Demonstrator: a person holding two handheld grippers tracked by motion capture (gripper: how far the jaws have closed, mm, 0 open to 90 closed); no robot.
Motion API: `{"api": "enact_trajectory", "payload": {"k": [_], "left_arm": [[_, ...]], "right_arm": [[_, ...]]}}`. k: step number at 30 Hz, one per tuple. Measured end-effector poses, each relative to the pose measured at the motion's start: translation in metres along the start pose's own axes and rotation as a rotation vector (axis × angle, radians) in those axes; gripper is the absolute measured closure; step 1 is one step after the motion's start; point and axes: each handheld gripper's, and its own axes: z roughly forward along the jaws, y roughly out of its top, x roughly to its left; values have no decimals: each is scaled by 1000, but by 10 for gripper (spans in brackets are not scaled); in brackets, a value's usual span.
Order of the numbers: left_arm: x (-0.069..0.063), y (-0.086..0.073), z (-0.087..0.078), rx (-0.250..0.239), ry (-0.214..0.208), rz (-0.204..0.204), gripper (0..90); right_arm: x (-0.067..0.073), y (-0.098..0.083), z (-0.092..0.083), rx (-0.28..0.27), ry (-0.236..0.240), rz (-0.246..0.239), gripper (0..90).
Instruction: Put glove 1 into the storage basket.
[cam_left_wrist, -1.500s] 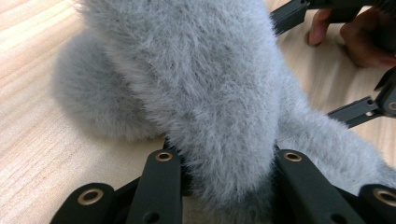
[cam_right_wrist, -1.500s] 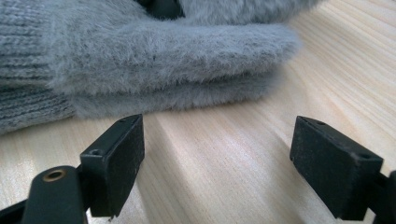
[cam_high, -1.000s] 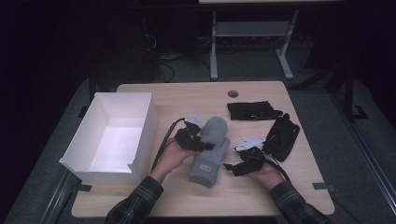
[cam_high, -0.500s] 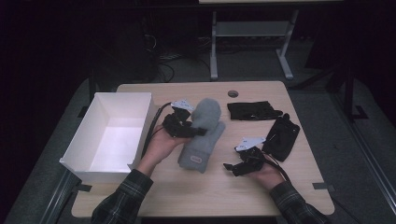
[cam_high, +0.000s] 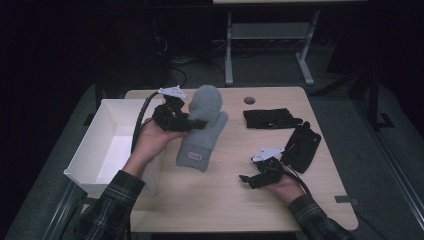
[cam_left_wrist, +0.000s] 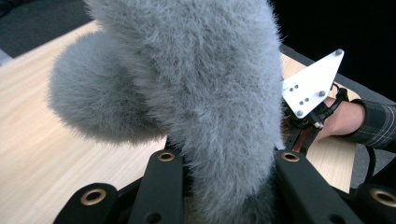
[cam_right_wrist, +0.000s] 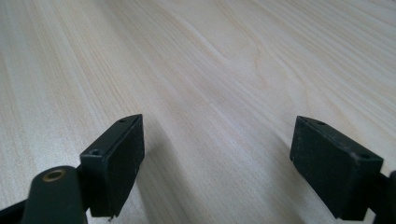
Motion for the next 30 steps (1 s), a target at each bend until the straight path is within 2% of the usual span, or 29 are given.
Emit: {"api": "enact_trajectory", "payload": {"k": [1, 2, 10, 17, 24, 25, 30], "left_arm": [[1, 3, -8, -8, 14, -5, 727], [1, 3, -8, -8, 14, -5, 727], [7, 13, -44, -37, 53, -2, 727], [17, 18, -77, -64, 95, -22, 727], [30, 14, -111, -92, 152, -43, 727], [34, 11, -121, -106, 166, -55, 727], [42, 2, -135, -108, 196, -76, 726]], "right_arm": [[0, 0, 0, 0, -1, 0, 177], [0, 0, 0, 0, -1, 0, 177], [0, 0, 0, -2, -2, -1, 177], [0, 0, 0, -1, -2, -1, 177], [0, 0, 0, -2, -3, -1, 177], [0, 0, 0, -2, -3, -1, 177], [0, 0, 0, -2, -4, 0, 177]]}}
